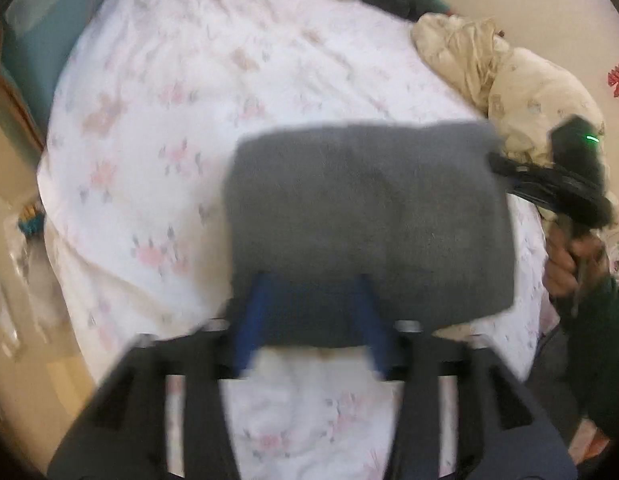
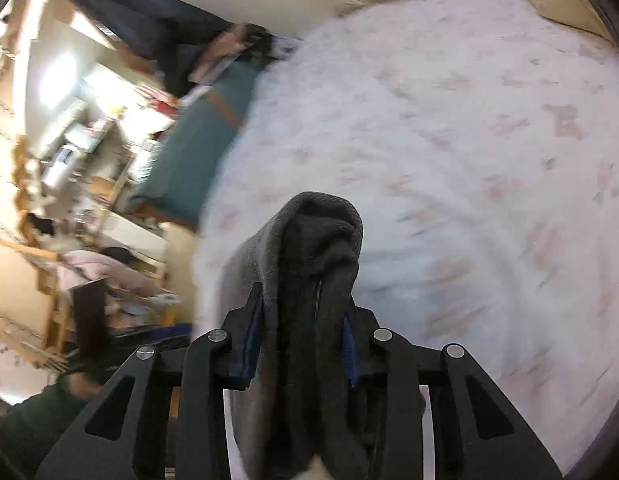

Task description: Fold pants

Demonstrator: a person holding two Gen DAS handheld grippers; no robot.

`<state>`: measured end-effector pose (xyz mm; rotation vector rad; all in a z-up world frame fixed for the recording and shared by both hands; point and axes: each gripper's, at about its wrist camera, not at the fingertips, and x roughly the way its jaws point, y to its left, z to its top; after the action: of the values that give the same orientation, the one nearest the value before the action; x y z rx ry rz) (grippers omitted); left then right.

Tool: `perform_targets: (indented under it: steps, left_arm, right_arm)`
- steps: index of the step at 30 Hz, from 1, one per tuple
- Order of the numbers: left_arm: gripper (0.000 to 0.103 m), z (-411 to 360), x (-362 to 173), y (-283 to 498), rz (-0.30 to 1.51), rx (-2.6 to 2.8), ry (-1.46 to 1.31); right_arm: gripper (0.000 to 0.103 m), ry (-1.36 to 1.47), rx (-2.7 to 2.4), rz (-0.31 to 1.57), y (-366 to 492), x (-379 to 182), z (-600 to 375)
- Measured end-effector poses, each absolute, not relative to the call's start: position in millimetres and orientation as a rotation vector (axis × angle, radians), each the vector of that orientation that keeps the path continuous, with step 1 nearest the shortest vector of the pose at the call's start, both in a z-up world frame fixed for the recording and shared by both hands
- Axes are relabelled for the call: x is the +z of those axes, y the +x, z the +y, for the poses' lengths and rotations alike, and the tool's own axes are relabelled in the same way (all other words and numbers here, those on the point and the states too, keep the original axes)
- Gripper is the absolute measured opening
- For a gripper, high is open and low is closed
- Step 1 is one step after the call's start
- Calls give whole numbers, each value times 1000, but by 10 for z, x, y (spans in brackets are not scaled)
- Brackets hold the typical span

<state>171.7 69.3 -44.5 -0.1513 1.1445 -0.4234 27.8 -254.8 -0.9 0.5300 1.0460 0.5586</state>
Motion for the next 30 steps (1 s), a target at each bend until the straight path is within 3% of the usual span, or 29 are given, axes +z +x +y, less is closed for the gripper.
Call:
perform_targets:
  steps: [3,8,10,11,12,14,17,20,23,25,26,27,28,30]
  left_arm:
    - [83,710,-427,1841,1118,-383,-196]
    - [87,574,-705,1992,1211,-337,-154]
    - [87,558,-804,2071,1244,-337,-183]
    - [87,573,-801,2111,1233,-350,-232]
    - [87,590,-795,2153,1219,-359,-280]
    - [87,571,-834,2208,1212,-401,-325]
    - [87,456,-1098,2270,1285,-451,-299]
    - [98,375,-1267,2287,1309,-464,-285]
    - [102,258,-1361,2300,1313,-505,-255]
    - [95,143,-1364,2333,1303,-534,-223]
    - [73,83,-1335,2337,1301,-572,-216]
    - [55,22,-1292,2343,1315,-589,-213]
    - [50,-41,-1215,2346,1319,-598,-190]
    - [35,-133,-999,2329,1288,-638,-150]
  right_arm:
    - [34,474,538,1093,473,-176,-2721]
    - [37,601,483,1186,534,-547,-3042]
    - [44,676,479,1183,437,-561,-3204]
    - [57,717,470,1156,344,-534,-3290]
    - [78,752,459,1128,241,-488,-3350]
    - [97,803,435,1076,51,-399,-3375]
    - [98,807,426,1102,-97,-472,-3219]
    - [98,825,398,1170,-216,-761,-3103]
    - [98,859,439,1279,-215,-1050,-2899]
    - [99,827,456,1297,-201,-1113,-2788]
    - [98,804,461,1287,-184,-1114,-2745]
    - [90,803,471,1279,-173,-1099,-2732]
    - [85,808,485,1265,-164,-1080,-2723]
    - [59,767,524,1239,-129,-1000,-2678]
